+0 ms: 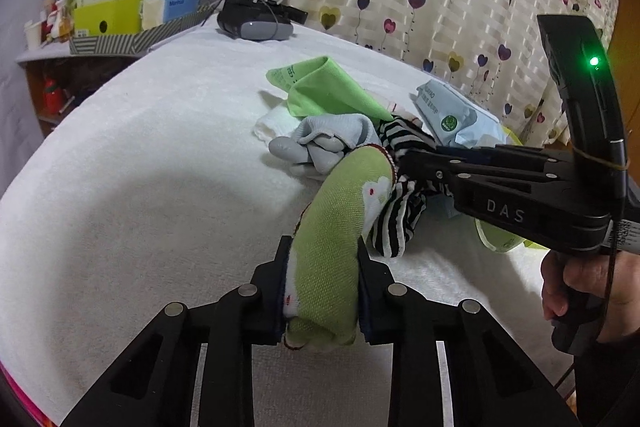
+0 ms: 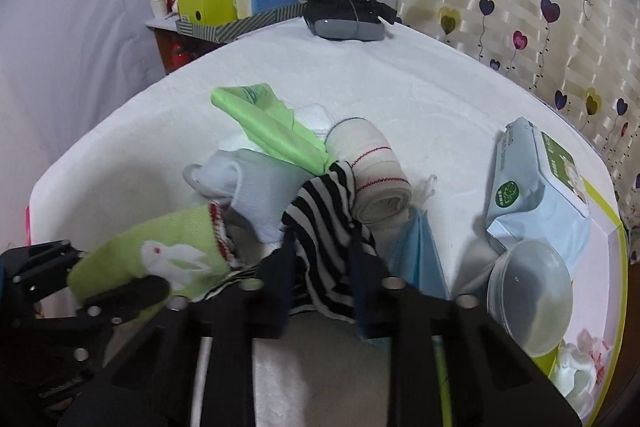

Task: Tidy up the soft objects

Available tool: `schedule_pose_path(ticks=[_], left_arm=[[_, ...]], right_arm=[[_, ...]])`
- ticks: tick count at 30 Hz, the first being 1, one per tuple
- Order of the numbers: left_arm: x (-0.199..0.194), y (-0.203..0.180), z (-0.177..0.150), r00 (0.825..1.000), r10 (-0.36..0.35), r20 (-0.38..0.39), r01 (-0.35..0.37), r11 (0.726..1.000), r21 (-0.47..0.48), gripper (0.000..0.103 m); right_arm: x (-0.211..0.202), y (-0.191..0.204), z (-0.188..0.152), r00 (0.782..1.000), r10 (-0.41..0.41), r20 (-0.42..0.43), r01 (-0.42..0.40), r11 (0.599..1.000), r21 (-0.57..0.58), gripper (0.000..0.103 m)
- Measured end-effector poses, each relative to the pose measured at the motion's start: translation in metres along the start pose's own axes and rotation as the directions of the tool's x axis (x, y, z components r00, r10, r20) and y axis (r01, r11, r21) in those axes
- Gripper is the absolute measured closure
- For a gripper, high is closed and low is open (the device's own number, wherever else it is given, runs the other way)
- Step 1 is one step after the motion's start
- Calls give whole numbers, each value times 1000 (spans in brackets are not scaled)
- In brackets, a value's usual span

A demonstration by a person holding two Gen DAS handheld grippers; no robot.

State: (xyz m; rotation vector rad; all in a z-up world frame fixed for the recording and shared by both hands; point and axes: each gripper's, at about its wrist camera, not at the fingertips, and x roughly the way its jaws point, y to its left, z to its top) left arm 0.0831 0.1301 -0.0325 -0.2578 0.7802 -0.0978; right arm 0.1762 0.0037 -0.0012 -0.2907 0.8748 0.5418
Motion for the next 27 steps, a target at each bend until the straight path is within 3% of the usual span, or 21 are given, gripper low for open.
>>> schedule_pose_path(ticks=[13, 18, 23, 27], left_arm=[[-33, -5, 6, 996, 10, 89, -9, 1000, -12, 79], [-38, -3, 5, 995, 24, 92, -22, 999, -27, 79], [-35, 1, 6, 996, 27, 88, -24, 999, -37, 79], [-29, 6, 8, 997, 22, 78, -18, 999, -48, 79]], right_arm=[[-64, -2, -1, 983, 45, 177, -52, 998, 34, 93], [-53, 9, -2, 991, 63, 118, -59, 997, -39, 92], [-30, 6, 1, 995, 19, 99, -16, 1000, -27, 70], [-12, -2, 8, 999, 9, 49, -9, 1000, 9, 70]])
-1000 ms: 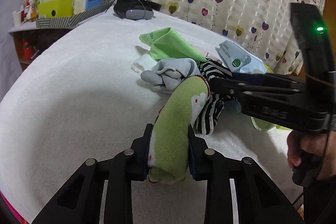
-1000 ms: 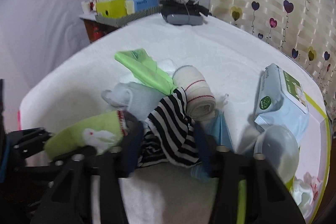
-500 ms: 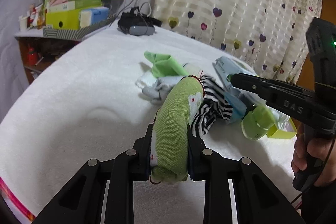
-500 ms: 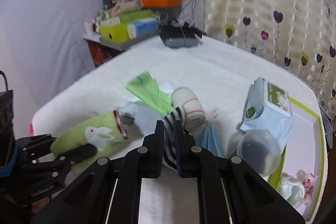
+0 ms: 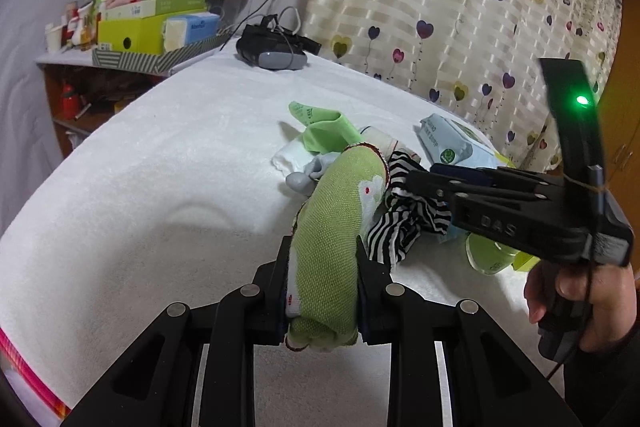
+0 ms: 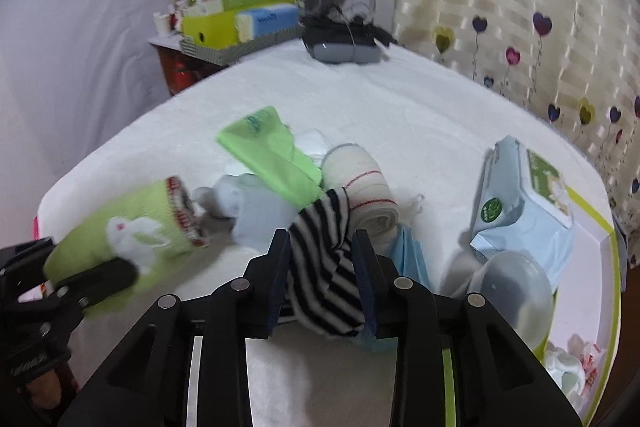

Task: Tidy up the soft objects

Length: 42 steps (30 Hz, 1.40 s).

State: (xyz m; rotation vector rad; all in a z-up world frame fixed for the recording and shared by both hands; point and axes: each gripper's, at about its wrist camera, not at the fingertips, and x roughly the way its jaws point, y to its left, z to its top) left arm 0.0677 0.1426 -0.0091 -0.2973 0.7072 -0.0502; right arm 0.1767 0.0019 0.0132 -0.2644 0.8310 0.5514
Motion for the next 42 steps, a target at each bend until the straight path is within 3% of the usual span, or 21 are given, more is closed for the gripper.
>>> schedule_pose_path(ticks=[4, 5, 6, 14, 26, 42], left_arm=[[2, 3, 0, 1000, -5, -3, 5, 1000, -6, 79], [2, 2, 0, 1000, -5, -3, 5, 1000, -6, 79], [2, 2, 0, 1000, -3, -2, 3, 1000, -6, 79], [-3, -1, 3, 1000, 10, 23, -10, 1000, -13, 79], [-20, -41, 15, 996, 39, 79, -43, 998, 49, 79], [-33, -104, 13, 996, 0, 94, -13, 991, 136, 79]], right_arm=[[13, -3, 3, 999, 33, -37, -32, 999, 21, 70], [14, -2, 3, 999, 38, -37, -37, 999, 19, 79], [14, -2, 3, 998, 47, -36, -46, 999, 18, 96], [-28, -13, 3, 992, 78, 96, -85, 994, 66, 96], [-111, -21, -21, 954, 115, 278, -148, 984, 98, 96], [-172, -48, -62, 926, 76, 369, -141, 978, 151, 96]])
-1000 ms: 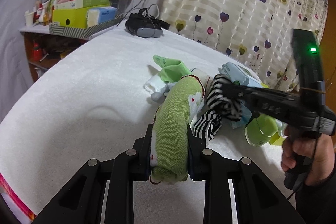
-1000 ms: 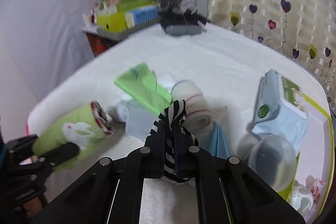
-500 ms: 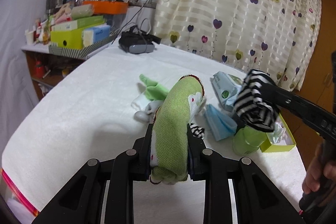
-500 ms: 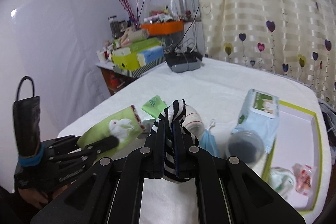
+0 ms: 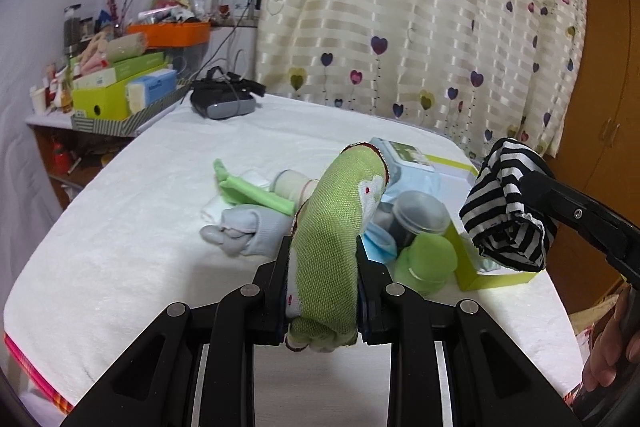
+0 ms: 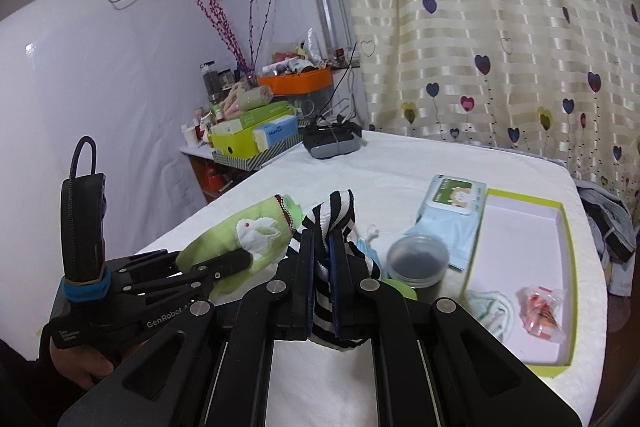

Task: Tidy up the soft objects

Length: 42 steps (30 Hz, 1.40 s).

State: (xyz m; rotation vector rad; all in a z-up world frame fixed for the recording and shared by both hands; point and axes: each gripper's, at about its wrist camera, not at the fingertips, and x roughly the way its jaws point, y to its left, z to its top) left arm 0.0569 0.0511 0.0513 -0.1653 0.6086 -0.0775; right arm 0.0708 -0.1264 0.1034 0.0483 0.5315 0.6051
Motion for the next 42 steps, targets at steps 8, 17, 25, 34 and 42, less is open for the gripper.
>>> schedule_pose_path(ticks=[8, 17, 25, 34, 42], left_arm=[[2, -23, 3, 999, -37, -4, 37, 999, 27, 79], [9, -46, 11, 996, -91, -10, 91, 994, 62, 79], [18, -67, 13, 992, -123, -26, 125, 989, 83, 79], [29, -87, 13, 988, -148, -49, 153, 982, 109, 79], [35, -105, 14, 984, -169, -58, 175, 976, 128, 79]], right_arm=[[-15, -19, -5, 999, -40, 17, 39, 999, 36, 96], [-24, -38, -8, 995, -103, 14, 102, 992, 68, 96], [-30, -55, -12, 991, -132, 8, 130, 987, 94, 96], [-35, -73, -17, 988, -154, -2, 153, 981, 123, 96], [-40, -88, -20, 985, -170, -4, 169, 975, 141, 96]])
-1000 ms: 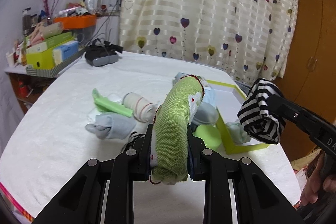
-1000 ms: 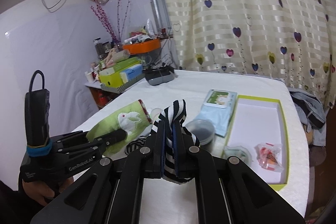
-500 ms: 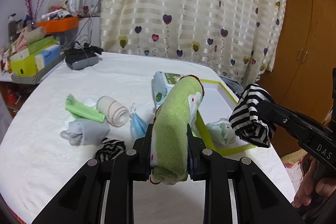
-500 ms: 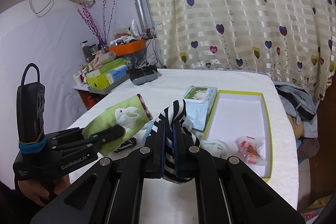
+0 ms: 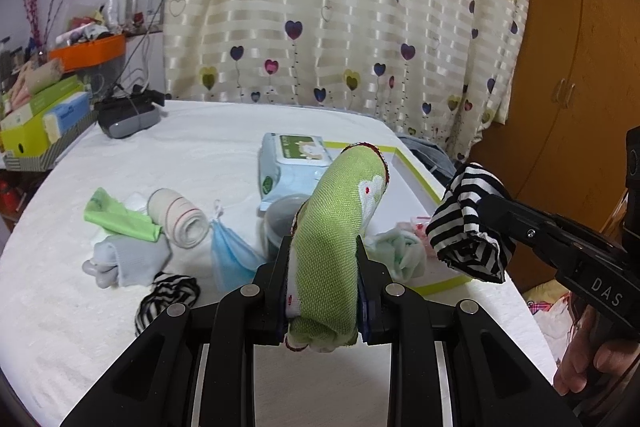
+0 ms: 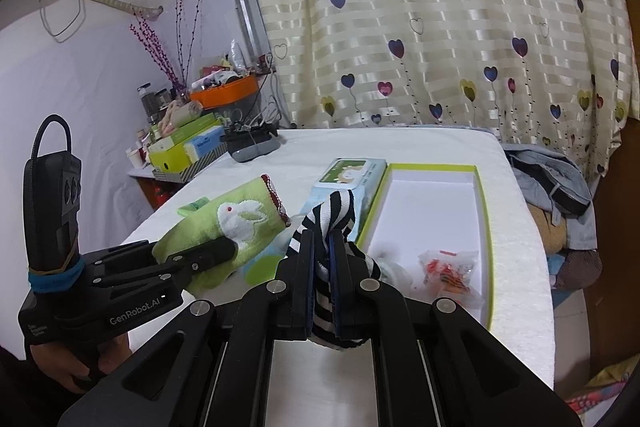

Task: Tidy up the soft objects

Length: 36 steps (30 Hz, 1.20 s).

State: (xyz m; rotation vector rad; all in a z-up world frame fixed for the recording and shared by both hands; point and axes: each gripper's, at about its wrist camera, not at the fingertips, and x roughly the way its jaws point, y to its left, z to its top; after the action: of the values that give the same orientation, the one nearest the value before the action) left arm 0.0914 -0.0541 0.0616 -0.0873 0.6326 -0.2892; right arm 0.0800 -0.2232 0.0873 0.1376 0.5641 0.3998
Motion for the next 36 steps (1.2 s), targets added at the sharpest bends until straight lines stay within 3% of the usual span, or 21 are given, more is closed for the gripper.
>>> schedule_pose_path(ticks=[19, 26, 36], left_arm=[[22, -36, 11, 998, -62, -13, 63, 997, 50, 79], [34, -43, 10, 996, -79, -38, 81, 995, 54, 79], [34, -35, 8, 996, -75, -48, 77, 997, 32, 79]], right_arm=[[-11, -48, -2, 998, -63, 15, 62, 995, 73, 96], [5, -66, -12, 996, -77, -34, 81, 991, 106, 96], [30, -55, -23, 995, -9, -95, 16, 997, 79, 96]])
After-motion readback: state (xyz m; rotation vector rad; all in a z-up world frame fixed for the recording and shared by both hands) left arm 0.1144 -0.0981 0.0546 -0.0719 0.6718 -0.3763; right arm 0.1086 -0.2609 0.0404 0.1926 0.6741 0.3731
